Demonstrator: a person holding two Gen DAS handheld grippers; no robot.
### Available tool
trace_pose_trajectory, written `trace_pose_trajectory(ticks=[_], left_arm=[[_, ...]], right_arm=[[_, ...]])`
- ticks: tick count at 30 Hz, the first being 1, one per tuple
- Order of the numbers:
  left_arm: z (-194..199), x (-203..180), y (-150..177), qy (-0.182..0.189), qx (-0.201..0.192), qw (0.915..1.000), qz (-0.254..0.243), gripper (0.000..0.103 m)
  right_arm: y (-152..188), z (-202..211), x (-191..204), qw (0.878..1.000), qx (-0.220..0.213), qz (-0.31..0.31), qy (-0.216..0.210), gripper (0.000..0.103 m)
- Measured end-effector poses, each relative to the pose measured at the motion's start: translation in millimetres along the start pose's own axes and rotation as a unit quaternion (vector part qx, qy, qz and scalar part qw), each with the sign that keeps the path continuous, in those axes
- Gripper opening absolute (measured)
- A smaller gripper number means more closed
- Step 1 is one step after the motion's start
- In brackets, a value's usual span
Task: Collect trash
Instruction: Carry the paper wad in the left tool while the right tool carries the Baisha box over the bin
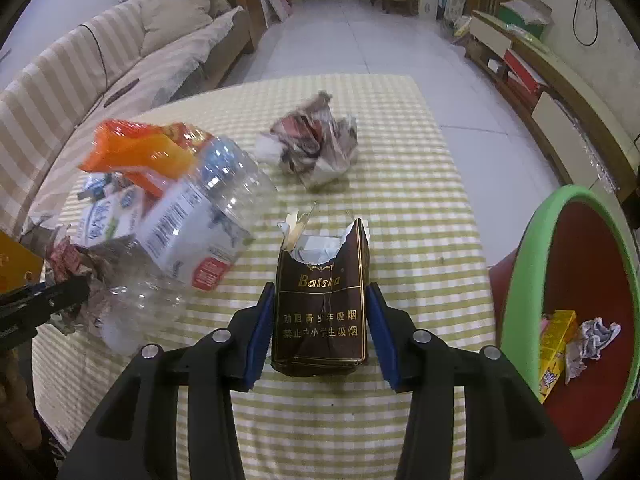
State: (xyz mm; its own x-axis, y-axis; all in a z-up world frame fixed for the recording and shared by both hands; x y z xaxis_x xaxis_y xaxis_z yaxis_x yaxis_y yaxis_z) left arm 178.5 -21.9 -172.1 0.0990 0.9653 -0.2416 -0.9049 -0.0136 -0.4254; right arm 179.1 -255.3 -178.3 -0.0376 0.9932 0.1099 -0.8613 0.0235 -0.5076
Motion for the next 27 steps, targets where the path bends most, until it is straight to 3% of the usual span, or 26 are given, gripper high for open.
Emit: trace_pose_trajectory(ticks=[15, 27], left_arm=[[71, -11, 6, -0.002, -0.058, 0.9982, -0.013, 0.040], [100, -41, 8, 0.000, -0.081, 0.9960, -0.036, 0.040]], right_arm=[[-10, 70, 14, 0.998, -0.061, 0.005, -0.013, 0.044], [-2, 111, 10, 0.995, -0.095, -0.001, -0.022, 0.044]])
Point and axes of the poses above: each gripper's, at about its wrist camera, not at the fingertips, and z roughly against the way its jaws point, x to its left, y to its underside, the point moved 4 cm from there along -z, roughly the way its jaws point, and after that the axes turned 2 degrees about -x, right-handed, at the moved point
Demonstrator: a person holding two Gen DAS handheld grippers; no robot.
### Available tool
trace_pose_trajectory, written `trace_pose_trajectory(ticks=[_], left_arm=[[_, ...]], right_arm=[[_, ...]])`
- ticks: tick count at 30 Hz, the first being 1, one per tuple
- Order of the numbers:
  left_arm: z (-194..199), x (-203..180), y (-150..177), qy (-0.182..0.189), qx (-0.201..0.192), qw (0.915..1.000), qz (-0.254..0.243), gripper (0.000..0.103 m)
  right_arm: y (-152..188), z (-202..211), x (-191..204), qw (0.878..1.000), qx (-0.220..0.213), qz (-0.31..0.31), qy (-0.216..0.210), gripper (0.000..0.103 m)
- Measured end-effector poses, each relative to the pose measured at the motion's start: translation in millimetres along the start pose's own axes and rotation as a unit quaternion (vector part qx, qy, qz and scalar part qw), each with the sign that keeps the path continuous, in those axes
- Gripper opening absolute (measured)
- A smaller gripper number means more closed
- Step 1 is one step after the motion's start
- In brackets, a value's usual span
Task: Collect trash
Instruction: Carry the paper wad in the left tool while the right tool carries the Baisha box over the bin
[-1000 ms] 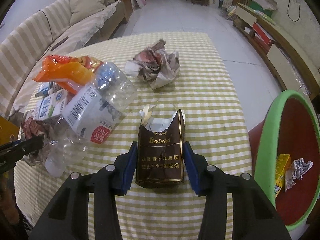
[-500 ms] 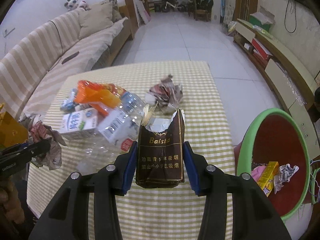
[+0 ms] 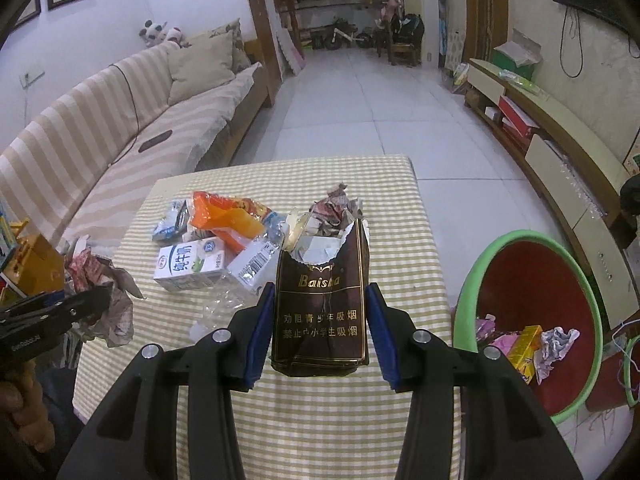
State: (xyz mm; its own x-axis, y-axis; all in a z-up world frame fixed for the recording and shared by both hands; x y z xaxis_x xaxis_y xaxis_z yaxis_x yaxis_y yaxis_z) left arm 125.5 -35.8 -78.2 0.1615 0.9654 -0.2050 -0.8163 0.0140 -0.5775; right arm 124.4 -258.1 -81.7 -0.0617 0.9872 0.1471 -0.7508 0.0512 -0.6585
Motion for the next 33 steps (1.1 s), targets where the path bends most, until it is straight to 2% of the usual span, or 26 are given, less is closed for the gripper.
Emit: trace_pose_trajectory(ticks=[8, 17, 27, 33], left_arm=[[4, -29, -9, 0.008, -0.009, 0.9996, -0.026, 0.040], [-4, -89, -20, 0.039, -0.013, 0.9963, -0.075, 0.040], [-21, -176, -34, 0.092, -0.008, 0.9864, -0.136, 0.040], [-37, -229, -38, 0.137, 0.004, 0.9780, -0.157, 0.040]], right_arm=[[0, 19, -20, 1.000, -0.016, -0.015, 0.005, 0.044], [2, 42, -73, 0.997, -0.035, -0.054, 0.037, 0.044], [11, 65, -146, 0.990, -0.050, -0.106, 0.081, 0.044], [15, 78, -195, 0.983, -0.057, -0.135, 0.107, 0.044]])
Point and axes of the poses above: each gripper's, at about its wrist camera, not at the fingertips, and z roughly against the way its jaws point, x to its left, y to its underside, the point moved 4 cm from there along -z, roughly the way its jaws point, and after that the axes turned 2 degrees about -x, right-handed, at the moved point
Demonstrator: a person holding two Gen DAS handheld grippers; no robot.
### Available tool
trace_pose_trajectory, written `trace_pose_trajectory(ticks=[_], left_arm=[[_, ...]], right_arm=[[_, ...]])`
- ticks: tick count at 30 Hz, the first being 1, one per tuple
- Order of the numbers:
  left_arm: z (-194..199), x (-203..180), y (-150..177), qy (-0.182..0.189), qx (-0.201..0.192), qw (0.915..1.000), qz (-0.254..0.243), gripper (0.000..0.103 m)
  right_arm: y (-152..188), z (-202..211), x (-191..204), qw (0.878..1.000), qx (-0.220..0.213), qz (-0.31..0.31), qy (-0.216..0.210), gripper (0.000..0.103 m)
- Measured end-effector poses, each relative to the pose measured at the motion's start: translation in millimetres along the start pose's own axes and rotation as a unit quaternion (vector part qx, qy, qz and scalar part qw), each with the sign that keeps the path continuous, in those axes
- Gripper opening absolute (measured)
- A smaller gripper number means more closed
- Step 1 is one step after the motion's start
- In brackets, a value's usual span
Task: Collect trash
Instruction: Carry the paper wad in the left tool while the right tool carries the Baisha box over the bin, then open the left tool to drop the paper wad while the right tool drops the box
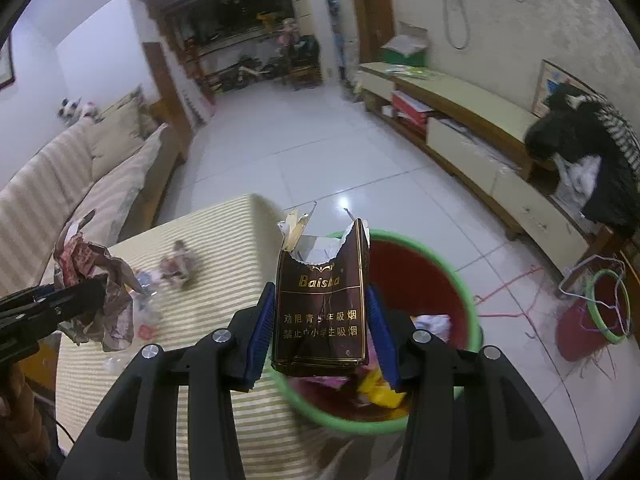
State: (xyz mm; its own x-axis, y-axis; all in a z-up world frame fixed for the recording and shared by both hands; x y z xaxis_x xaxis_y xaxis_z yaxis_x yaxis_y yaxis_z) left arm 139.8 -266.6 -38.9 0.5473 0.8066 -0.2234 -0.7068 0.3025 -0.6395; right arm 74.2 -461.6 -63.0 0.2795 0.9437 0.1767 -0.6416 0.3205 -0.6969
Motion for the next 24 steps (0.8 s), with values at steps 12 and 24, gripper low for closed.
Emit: trace_pose_trajectory(ticks=[12, 24], left_arm=[[-51, -66, -27, 0.067, 0.019, 0.9973, -0.025, 0.040], [-82, -81, -25, 0.072, 0.045, 0.9955, -0.043, 0.041]], right_arm=[[4, -15, -54, 0.999, 0.008, -0.034, 0.017, 0.044], [18, -39, -68, 0.998, 0.032, -0.050, 0.016, 0.044]])
Point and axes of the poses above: each gripper's, at about its wrist camera, not at the fingertips, and z roughly against the way its jaws point, x to its left, y to its underside, the point moved 4 cm from there along -z, roughly the way its jaws point, and after that the axes turned 2 degrees about -x, right-handed, at the moved point
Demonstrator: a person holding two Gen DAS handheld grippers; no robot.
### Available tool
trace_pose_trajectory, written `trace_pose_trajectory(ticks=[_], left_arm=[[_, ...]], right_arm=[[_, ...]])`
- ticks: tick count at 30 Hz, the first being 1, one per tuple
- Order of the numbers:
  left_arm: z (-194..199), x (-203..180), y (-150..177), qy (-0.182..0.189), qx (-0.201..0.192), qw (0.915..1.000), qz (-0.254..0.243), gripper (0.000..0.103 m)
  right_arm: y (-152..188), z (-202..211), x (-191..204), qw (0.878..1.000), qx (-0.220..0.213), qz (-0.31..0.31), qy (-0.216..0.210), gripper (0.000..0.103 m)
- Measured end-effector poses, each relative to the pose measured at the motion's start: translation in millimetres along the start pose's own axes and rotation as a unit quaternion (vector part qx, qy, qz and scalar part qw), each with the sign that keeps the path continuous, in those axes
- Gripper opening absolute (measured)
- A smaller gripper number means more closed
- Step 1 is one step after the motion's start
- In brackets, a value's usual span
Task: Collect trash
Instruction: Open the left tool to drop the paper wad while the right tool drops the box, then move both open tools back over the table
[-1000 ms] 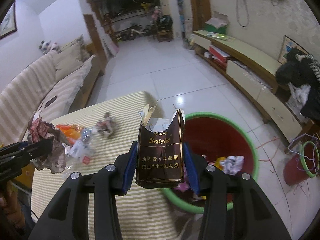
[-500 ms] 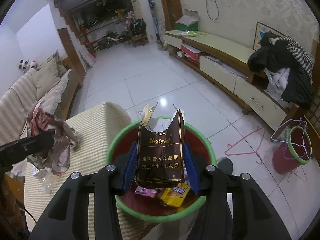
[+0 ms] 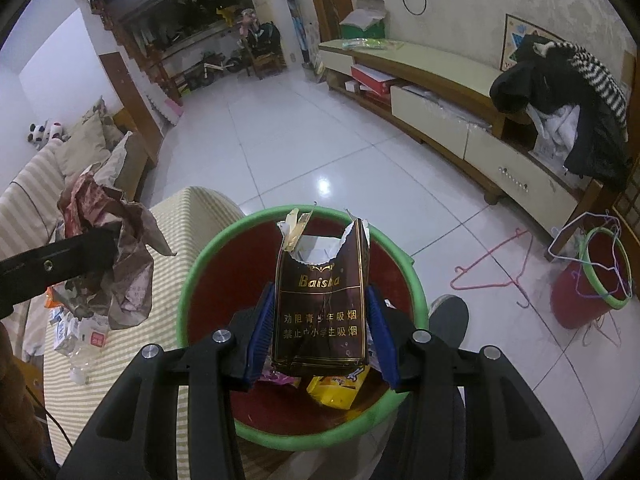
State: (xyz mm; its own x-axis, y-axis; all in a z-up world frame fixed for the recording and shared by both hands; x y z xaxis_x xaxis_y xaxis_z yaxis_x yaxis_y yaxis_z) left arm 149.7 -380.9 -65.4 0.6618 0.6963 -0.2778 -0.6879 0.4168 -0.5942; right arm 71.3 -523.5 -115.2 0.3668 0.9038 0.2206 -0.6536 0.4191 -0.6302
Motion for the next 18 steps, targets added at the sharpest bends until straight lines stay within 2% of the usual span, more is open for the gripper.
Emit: trace_pose_trajectory(ticks=[9, 11, 13, 14, 15, 16, 18], left_arm=[[-15, -2, 0, 0.000, 0.013, 0.9999, -0.007, 0.042], [-18, -5, -1, -0.001, 0.018, 0.9998, -0.011, 0.045], [-20, -5, -1, 0.002, 0.021, 0.9997, -0.010, 0.059], [-20, -5, -2, 0.002, 0.020, 0.9998, -0.009, 0.063], [-20, -4, -2, 0.001, 0.018, 0.9998, -0.007, 0.070], [-19, -2, -2, 0.001, 0.016, 0.9999, -0.003, 0.077], [-15, 2, -3, 0.000, 0.011, 0.9999, 0.005, 0.084]], right_arm=[[4, -12, -2, 1.000, 0.010, 0.002, 0.001, 0.044], [4, -13, -2, 1.000, 0.013, 0.002, 0.001, 0.046], [4, -13, 1, 1.000, 0.012, 0.005, 0.006, 0.048], [5, -13, 2, 1.000, 0.011, 0.007, 0.007, 0.056], [4, -12, 2, 1.000, 0.008, 0.007, 0.010, 0.062], [4, -11, 3, 1.000, 0.003, 0.007, 0.013, 0.071], [4, -10, 5, 1.000, 0.002, 0.010, 0.014, 0.075]])
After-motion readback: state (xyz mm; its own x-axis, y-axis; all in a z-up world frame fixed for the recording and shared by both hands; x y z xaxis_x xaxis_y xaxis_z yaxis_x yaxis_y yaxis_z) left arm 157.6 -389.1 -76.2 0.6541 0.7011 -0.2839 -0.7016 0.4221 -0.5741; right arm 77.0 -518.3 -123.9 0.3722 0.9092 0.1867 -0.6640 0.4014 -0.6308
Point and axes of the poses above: each gripper's, at about its wrist camera, not at the fingertips, and z roughly against the way its jaws point, x to its left, y to its underside, the point moved 4 cm from there along -z, roughly the way its jaws point, and after that the axes turned 2 degrees about -x, right-handed, at the moved point
